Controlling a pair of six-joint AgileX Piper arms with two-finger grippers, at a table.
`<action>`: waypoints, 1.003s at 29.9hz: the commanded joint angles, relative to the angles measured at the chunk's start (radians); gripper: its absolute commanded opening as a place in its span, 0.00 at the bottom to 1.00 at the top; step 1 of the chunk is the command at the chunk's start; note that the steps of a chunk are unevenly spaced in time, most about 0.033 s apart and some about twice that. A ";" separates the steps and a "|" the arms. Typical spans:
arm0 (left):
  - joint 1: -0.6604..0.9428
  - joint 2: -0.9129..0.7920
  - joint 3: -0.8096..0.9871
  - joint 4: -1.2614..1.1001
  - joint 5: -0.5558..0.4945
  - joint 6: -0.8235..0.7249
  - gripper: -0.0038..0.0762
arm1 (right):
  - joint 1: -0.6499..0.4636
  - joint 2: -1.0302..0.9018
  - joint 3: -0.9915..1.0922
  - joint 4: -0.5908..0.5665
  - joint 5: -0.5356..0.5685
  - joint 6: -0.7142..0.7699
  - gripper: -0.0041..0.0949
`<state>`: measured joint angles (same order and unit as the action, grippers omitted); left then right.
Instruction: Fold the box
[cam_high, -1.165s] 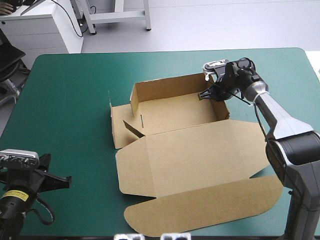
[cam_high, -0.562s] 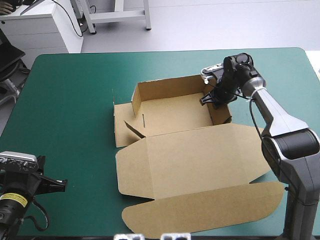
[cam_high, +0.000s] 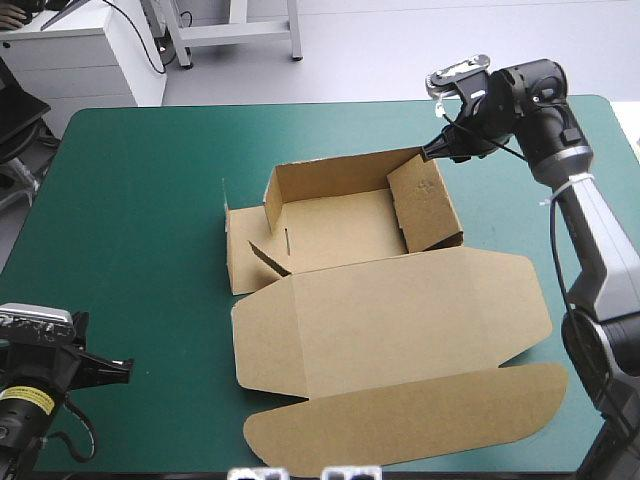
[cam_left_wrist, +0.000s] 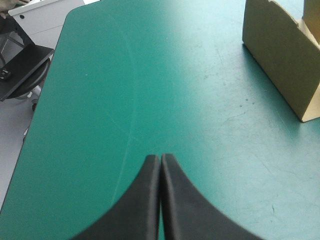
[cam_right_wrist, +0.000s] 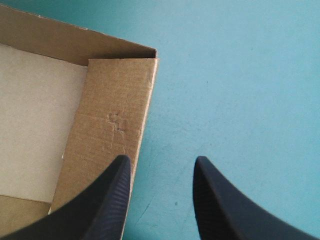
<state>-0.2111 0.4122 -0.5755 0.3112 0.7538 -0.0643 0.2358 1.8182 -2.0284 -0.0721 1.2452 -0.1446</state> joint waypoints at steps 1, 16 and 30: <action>-0.004 0.009 -0.027 0.005 -0.057 -0.013 0.04 | -0.005 -0.062 -0.030 -0.014 0.006 -0.001 0.42; -0.004 0.009 -0.027 -0.006 -0.058 -0.013 0.04 | -0.005 0.154 -0.030 0.063 0.006 -0.001 0.42; -0.004 0.009 -0.027 -0.006 -0.060 -0.018 0.04 | -0.005 0.263 -0.030 0.080 0.006 0.069 0.26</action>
<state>-0.2111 0.4122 -0.5755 0.2919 0.7546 -0.0720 0.2358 2.1453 -2.0284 0.0241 1.2388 -0.0995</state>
